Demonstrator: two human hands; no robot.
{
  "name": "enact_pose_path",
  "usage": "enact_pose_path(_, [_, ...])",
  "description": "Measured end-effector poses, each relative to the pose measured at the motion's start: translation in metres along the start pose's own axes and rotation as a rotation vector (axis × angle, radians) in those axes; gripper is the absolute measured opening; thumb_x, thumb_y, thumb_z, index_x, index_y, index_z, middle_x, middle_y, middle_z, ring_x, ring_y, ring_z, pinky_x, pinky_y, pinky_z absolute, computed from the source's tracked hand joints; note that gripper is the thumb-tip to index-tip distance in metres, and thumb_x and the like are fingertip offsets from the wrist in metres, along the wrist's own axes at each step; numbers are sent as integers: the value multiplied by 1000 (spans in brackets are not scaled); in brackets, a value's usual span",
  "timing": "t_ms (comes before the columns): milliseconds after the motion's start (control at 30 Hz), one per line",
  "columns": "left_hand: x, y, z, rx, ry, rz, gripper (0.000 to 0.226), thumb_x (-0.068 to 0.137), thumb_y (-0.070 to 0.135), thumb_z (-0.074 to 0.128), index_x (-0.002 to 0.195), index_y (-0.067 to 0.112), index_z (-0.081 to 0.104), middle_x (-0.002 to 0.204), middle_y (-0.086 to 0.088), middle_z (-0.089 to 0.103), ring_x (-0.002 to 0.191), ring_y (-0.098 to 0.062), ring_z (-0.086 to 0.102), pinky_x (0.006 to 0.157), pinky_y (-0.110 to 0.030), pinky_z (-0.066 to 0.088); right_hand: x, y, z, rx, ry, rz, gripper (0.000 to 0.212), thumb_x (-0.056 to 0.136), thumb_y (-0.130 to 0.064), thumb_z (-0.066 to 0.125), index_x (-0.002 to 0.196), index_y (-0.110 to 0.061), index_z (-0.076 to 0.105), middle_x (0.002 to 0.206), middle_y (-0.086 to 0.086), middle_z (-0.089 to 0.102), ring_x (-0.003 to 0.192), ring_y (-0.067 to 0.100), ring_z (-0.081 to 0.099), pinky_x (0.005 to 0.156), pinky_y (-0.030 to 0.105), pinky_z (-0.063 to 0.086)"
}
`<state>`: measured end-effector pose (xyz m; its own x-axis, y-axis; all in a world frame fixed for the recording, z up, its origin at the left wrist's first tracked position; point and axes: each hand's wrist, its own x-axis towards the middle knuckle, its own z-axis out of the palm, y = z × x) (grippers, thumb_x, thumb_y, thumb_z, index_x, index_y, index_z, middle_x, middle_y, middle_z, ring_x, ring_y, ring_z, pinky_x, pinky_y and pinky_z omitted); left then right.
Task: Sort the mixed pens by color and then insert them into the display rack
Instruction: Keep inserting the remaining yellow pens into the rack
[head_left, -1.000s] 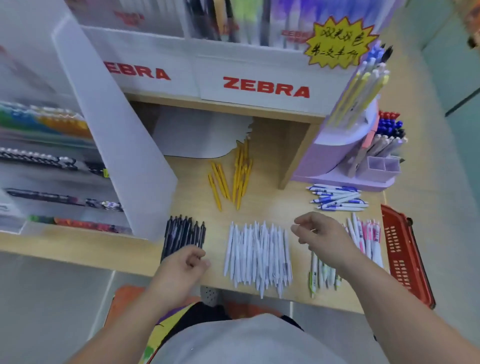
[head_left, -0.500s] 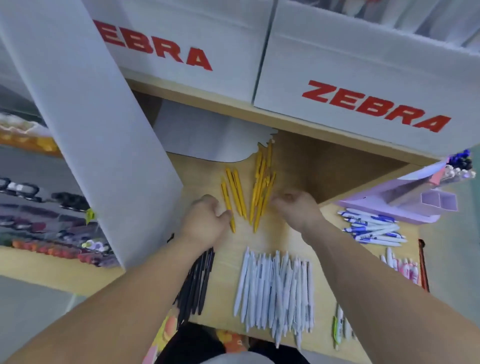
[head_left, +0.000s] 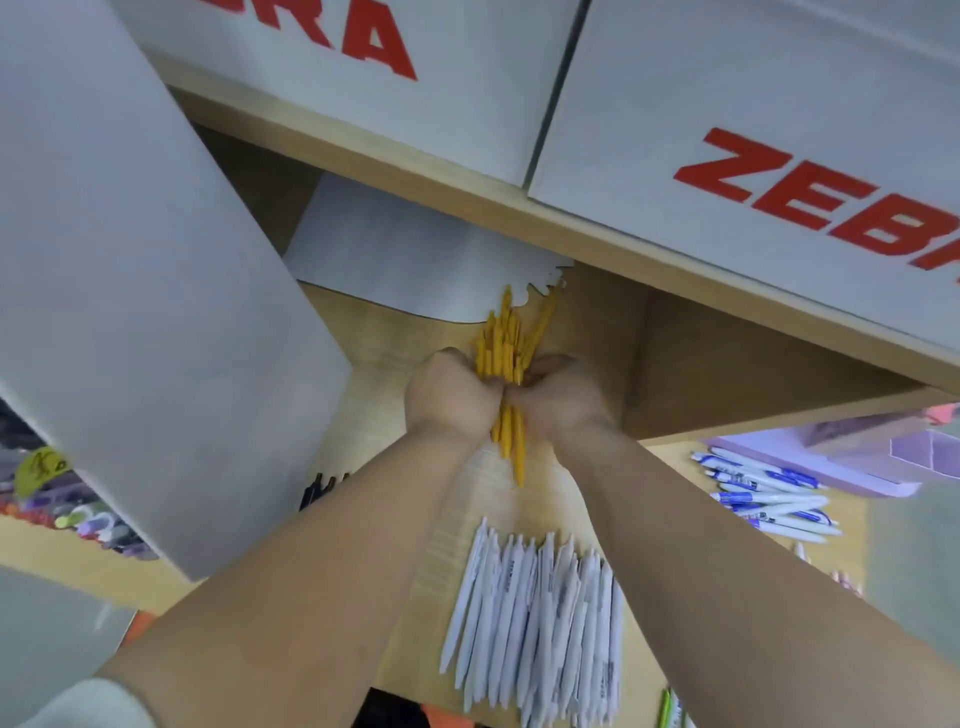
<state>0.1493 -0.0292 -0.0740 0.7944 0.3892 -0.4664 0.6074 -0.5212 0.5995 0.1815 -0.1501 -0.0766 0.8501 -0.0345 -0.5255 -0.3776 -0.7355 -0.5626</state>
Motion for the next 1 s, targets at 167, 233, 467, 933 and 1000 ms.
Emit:
enact_pose_path(167, [4, 5, 8, -158, -38, -121, 25, 84, 32, 72, 82, 7, 67, 71, -2, 64, 73, -26, 65, 49, -23, 36, 0, 7, 5, 166, 0, -41, 10, 80, -27, 77, 75, -23, 70, 84, 0, 75, 82, 20, 71, 75, 37, 58])
enact_pose_path(233, [5, 7, 8, -191, -55, -153, 30, 86, 36, 71, 84, 6, 68, 72, -4, 66, 72, -27, 65, 50, -25, 37, 1, 12, 7, 231, -19, -51, 4, 82, -22, 75, 81, -18, 75, 81, 0, 76, 78, 18, 71, 73, 36, 58])
enact_pose_path(467, [5, 16, 4, -389, -160, -249, 13, 87, 18, 70, 83, 5, 69, 84, -17, 73, 71, -30, 71, 58, -36, 60, -11, 14, 4, 443, -100, -96, 13, 90, -1, 64, 96, -5, 75, 81, 6, 74, 64, 7, 66, 62, 20, 52])
enact_pose_path(933, [-36, -27, -23, -1065, -380, -386, 12, 100, 10, 56, 108, 8, 64, 82, -13, 68, 71, -28, 68, 70, -47, 57, -45, -3, -9, 606, -160, -85, 10, 97, -11, 61, 101, -12, 70, 67, -5, 67, 58, 14, 64, 57, 28, 57])
enact_pose_path(1000, [-38, -34, -25, -1128, -371, -395, 10, 100, 8, 55, 104, 9, 64, 83, -13, 68, 71, -29, 68, 72, -47, 56, -37, -6, -9, 578, -132, -39, 18, 99, -18, 60, 113, -14, 68, 74, -6, 63, 60, 13, 59, 54, 25, 53])
